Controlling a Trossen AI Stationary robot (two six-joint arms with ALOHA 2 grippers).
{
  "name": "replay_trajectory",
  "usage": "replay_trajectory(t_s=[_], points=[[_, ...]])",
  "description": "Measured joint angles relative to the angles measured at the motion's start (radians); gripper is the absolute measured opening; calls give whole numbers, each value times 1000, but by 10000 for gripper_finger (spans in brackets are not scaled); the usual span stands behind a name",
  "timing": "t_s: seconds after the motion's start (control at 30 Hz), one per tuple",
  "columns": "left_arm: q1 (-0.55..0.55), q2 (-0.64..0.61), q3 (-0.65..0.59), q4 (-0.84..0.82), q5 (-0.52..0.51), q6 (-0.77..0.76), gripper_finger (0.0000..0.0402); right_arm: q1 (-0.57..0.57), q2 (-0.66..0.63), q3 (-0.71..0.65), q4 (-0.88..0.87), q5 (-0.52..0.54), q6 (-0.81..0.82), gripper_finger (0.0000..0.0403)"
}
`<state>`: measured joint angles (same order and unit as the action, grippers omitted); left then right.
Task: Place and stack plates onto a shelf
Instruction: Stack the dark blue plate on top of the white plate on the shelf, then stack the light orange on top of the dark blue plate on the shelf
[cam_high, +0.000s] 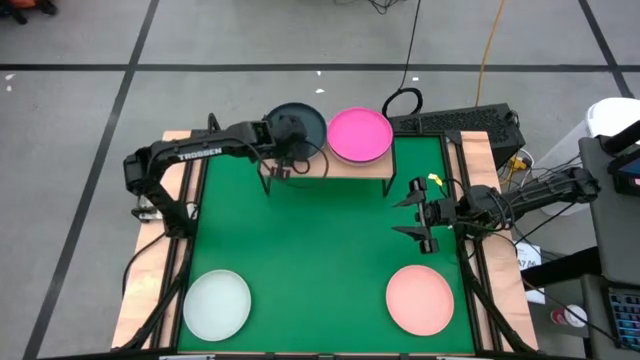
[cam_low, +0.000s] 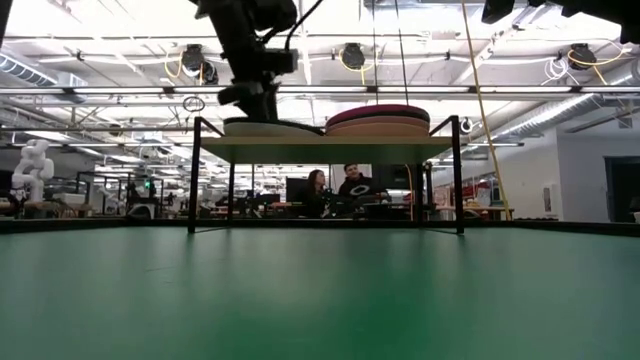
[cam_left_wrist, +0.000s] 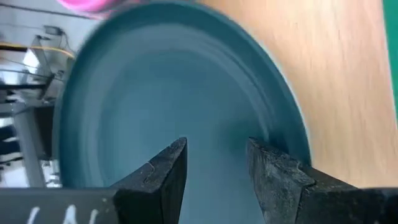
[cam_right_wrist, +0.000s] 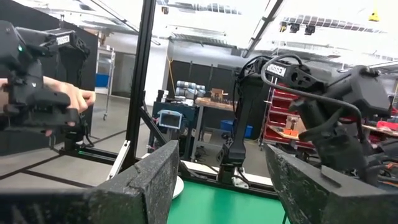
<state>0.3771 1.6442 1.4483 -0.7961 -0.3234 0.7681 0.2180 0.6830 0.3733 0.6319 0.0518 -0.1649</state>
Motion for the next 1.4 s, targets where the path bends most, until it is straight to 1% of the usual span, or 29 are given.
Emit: replay_trajectory(t_s=[0.1,0.23,0.4,0.57,0.63,0.73,0.83,0.9,1.0,1.13,1.2,1.33,1.4], points=[[13,23,1,-11,2,1,170,0,0,0,0,0,3,222],[10,15,1,2,1,0,170,0,0,0,0,0,10,222],[-16,-57,0,91,-18,24,170,0,0,0,0,0,2,222],[-33,-133,0,111,-26,38,170,0,0,0,-1,3,6,222],[-45,-175,0,119,-32,7,170,0,0,0,-3,2,16,222],[-80,-244,1,100,-32,-102,170,0,0,0,-13,1,21,222],[-143,-317,1,53,30,-193,170,0,0,0,-18,0,21,222],[-195,-343,2,-10,43,-221,170,0,0,0,-18,0,22,222],[-286,-355,1,-132,43,-301,170,0,0,0,-33,-24,23,222],[-451,-357,0,-212,66,-451,170,1,0,5,-93,-27,50,222],[-537,-357,-15,-181,59,-489,170,1,3,33,-180,-25,68,222],[-683,-385,-100,-53,-39,-502,170,1,35,124,-373,-23,131,222],[-728,-427,-162,52,-74,-510,170,1,60,167,-470,-24,162,222]])
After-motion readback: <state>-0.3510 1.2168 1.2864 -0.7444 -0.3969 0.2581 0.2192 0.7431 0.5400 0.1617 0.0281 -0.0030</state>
